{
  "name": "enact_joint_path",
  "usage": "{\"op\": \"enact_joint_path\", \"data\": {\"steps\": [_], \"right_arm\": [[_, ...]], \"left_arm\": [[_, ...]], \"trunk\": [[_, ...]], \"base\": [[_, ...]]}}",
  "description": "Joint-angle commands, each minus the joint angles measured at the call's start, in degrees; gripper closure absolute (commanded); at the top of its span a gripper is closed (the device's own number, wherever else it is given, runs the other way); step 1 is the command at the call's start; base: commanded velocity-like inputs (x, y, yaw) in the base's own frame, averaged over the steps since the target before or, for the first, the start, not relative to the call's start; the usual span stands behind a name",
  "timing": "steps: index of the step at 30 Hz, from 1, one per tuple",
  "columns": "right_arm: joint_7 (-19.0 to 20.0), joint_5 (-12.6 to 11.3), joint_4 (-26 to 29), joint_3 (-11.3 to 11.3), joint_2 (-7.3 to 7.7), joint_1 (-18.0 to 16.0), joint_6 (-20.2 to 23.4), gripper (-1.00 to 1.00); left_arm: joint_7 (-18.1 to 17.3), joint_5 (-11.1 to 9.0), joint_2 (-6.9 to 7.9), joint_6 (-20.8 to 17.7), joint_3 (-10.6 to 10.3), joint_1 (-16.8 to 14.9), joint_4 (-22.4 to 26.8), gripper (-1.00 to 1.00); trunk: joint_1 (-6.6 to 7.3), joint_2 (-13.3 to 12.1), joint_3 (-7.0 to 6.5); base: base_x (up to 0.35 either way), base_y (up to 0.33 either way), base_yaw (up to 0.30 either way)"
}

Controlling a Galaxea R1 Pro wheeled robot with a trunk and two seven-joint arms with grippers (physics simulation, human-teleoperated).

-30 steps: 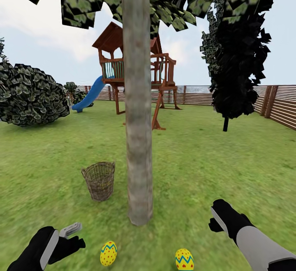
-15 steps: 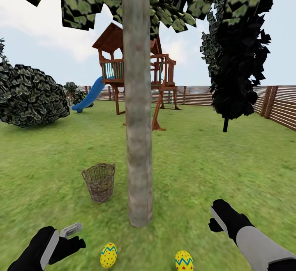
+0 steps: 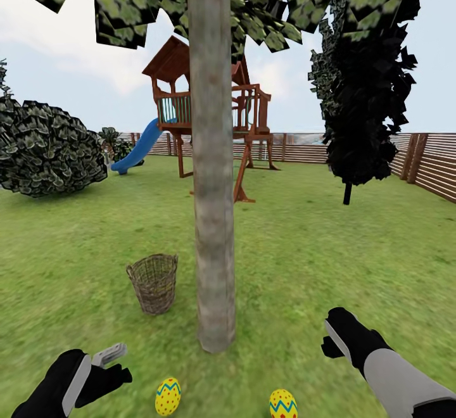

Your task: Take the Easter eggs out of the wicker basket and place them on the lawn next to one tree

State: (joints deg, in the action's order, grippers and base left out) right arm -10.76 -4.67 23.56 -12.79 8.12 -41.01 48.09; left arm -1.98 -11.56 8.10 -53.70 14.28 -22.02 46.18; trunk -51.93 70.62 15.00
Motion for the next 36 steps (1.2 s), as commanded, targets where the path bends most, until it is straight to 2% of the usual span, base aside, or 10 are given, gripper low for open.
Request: {"op": "enact_joint_path", "data": {"steps": [1,23,31,36], "right_arm": [[-0.3,-0.5,0.1,-0.4,0.06,0.0,0.3,-1.0],[-0.4,-0.5,0.1,-0.4,0.14,0.0,0.3,-1.0],[-0.4,-0.5,0.1,-0.4,0.14,0.0,0.3,-1.0],[-0.4,-0.5,0.1,-0.4,0.1,0.0,0.3,-1.0]], "left_arm": [[-0.2,0.1,-0.02,-0.3,0.1,0.0,0.0,-1.0],[-0.2,0.1,0.03,-0.3,0.1,0.0,0.0,-1.0],[-0.3,-0.1,0.13,-0.1,0.2,0.0,0.1,-1.0],[-0.3,0.0,0.02,0.0,0.1,0.0,0.0,-1.0]], "trunk": [[0.22,-0.4,-0.11],[5.06,-9.2,-4.06],[5.06,-9.2,-4.06],[5.06,-9.2,-4.06]], "base": [[0.0,0.0,0.0],[0.0,0.0,0.0],[-0.004,0.003,0.0],[-0.166,0.166,0.0]]}}
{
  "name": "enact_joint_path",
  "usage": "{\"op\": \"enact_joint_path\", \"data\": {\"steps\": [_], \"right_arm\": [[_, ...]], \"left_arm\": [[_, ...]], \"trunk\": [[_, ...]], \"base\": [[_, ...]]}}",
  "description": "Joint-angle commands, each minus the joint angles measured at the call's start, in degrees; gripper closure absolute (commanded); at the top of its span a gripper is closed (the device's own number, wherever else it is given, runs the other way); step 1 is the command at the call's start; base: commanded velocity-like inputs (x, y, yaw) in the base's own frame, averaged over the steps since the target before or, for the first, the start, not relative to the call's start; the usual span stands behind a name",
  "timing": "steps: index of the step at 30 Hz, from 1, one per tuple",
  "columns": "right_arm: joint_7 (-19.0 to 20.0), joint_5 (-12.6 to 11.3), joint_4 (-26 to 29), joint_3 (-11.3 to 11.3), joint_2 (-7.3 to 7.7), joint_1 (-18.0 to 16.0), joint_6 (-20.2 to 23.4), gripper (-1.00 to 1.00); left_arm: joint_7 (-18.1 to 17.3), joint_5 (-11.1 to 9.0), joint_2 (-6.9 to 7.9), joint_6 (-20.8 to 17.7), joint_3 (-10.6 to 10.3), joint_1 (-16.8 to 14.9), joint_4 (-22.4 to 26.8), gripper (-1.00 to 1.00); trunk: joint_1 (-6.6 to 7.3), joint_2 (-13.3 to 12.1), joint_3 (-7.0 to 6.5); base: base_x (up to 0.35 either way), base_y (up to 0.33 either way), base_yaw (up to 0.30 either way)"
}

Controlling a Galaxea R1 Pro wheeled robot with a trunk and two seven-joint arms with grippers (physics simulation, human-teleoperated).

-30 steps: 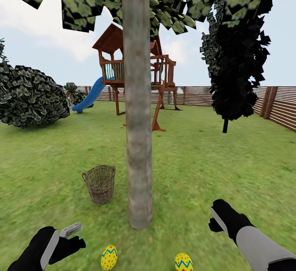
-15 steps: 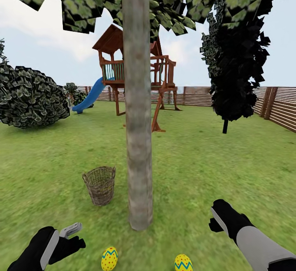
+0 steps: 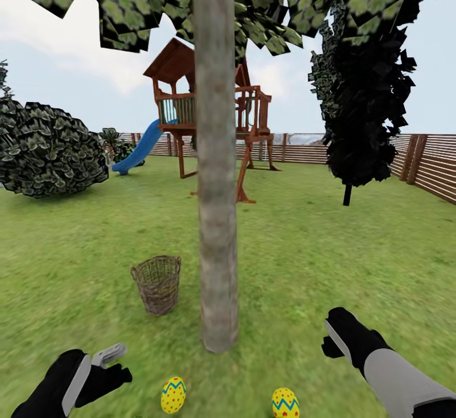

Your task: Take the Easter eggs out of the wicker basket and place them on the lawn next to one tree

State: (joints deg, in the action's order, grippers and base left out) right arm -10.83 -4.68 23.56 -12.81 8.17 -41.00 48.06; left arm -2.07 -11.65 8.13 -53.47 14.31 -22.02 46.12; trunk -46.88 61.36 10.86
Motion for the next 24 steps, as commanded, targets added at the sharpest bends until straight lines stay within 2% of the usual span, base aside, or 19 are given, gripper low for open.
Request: {"op": "enact_joint_path", "data": {"steps": [1,13,24], "right_arm": [[-0.3,-0.5,0.1,-0.4,0.04,0.0,0.3,-1.0],[-0.2,-0.6,0.1,-0.5,0.0,0.0,0.3,-1.0],[0.0,-0.8,-0.6,-0.5,0.0,0.0,0.2,-1.0]], "left_arm": [[-0.2,0.0,-0.02,-0.2,0.1,0.0,0.0,-1.0],[-0.2,0.0,0.03,-0.2,0.0,0.0,0.1,-1.0],[-0.2,0.0,0.05,-0.2,0.0,0.0,0.1,-1.0]], "trunk": [[0.01,0.1,0.09],[0.01,0.1,0.09],[0.01,0.1,0.09]], "base": [[-0.225,0.244,0.0],[-0.235,0.261,-0.014],[-0.235,0.269,-0.27]]}}
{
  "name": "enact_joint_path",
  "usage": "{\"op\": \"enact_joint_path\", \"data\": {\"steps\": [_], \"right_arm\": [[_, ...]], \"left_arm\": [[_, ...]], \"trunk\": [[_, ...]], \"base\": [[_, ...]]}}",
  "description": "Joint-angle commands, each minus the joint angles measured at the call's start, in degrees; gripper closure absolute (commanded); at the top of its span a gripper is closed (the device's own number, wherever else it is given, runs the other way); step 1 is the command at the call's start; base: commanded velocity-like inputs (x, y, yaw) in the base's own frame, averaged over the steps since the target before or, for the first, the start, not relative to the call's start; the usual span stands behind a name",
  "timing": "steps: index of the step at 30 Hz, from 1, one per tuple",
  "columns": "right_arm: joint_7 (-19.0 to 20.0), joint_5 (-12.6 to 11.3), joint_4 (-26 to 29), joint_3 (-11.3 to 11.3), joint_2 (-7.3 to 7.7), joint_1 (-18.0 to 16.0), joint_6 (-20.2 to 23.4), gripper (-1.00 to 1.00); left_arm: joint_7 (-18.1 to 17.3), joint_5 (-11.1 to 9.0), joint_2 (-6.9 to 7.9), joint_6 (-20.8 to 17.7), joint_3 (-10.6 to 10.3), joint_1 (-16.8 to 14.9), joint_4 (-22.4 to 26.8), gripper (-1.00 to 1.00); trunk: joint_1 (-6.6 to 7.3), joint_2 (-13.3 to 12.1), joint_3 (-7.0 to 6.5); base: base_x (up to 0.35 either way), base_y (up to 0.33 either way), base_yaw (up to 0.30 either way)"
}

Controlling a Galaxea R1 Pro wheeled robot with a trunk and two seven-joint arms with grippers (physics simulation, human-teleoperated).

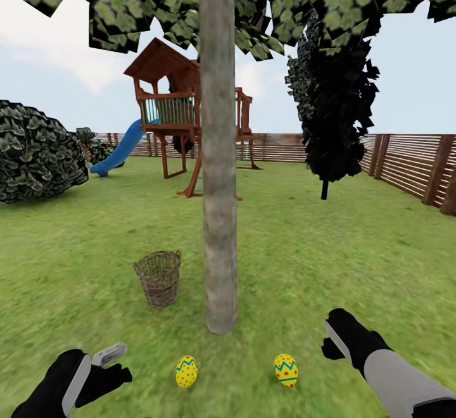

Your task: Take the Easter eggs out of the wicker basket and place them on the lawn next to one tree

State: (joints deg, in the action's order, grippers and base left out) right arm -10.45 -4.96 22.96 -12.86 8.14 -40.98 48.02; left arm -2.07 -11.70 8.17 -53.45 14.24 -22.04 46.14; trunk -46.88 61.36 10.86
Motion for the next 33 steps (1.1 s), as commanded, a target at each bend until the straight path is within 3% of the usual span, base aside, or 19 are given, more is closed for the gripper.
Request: {"op": "enact_joint_path", "data": {"steps": [1,24,33], "right_arm": [[-0.4,-0.5,-0.1,-0.4,0.03,-0.1,0.2,-1.0],[-0.4,-0.2,-0.5,-0.3,0.03,-0.1,0.2,-1.0],[-0.4,-0.1,-0.5,-0.4,0.05,-0.1,0.2,-1.0]], "left_arm": [[-0.2,0.0,0.01,-0.2,0.1,0.0,0.0,-1.0],[-0.2,0.0,0.09,-0.2,0.2,0.0,0.1,-1.0],[-0.2,0.0,0.09,-0.2,0.2,0.0,0.1,-1.0]], "trunk": [[0.01,0.1,0.09],[0.01,0.1,0.09],[0.01,0.1,0.09]], "base": [[-0.235,0.269,-0.293],[-0.231,0.274,-0.289],[-0.221,0.285,-0.045]]}}
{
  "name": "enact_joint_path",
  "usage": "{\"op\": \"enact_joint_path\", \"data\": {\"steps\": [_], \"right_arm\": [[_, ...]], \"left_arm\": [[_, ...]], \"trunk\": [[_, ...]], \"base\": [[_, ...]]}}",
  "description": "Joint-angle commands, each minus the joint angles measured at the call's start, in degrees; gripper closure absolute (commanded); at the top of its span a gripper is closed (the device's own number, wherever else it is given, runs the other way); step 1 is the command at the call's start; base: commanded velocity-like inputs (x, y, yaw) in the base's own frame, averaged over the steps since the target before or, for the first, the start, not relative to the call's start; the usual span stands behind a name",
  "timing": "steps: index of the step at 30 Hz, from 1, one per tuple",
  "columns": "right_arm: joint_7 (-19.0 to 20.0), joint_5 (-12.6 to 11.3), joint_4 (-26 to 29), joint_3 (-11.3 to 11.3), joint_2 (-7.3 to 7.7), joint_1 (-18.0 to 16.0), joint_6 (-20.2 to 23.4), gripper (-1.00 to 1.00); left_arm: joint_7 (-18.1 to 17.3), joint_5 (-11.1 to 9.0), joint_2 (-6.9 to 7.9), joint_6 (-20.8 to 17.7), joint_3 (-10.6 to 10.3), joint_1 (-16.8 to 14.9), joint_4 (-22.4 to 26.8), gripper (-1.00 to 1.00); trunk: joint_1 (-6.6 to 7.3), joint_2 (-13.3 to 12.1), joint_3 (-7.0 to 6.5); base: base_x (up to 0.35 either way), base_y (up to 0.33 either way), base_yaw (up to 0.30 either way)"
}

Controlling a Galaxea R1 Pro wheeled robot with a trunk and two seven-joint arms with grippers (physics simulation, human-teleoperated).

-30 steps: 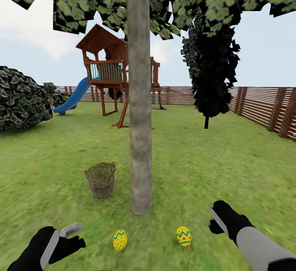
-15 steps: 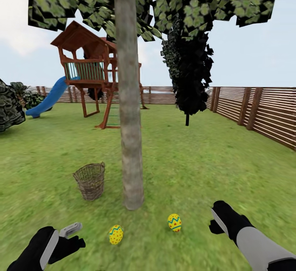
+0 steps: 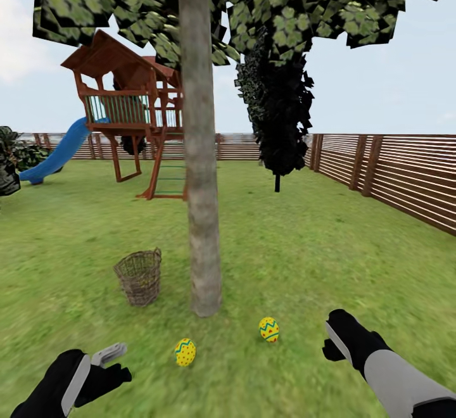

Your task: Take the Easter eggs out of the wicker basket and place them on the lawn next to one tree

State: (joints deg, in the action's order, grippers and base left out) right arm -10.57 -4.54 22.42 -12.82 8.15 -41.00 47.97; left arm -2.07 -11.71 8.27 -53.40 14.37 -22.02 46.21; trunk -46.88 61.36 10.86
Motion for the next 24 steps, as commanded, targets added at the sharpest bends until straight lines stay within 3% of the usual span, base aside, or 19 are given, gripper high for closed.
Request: {"op": "enact_joint_path", "data": {"steps": [1,18,24], "right_arm": [[-0.3,-0.5,0.1,-0.4,0.04,0.0,0.3,-1.0],[-0.6,-0.4,0.1,-0.5,0.03,0.0,-0.9,-1.0],[-0.6,-0.5,0.1,-0.5,0.03,0.0,-0.8,-1.0]], "left_arm": [[-0.2,0.0,0.0,-0.2,0.1,0.0,0.0,-1.0],[-0.2,0.0,-0.02,-0.2,0.0,0.0,0.0,-1.0],[-0.2,0.0,-0.08,1.2,0.0,0.0,0.0,-1.0]], "trunk": [[0.01,0.1,0.09],[0.01,0.1,0.09],[0.01,0.1,0.09]], "base": [[-0.22,0.285,-0.001],[-0.211,0.285,0.259],[-0.063,0.271,0.286]]}}
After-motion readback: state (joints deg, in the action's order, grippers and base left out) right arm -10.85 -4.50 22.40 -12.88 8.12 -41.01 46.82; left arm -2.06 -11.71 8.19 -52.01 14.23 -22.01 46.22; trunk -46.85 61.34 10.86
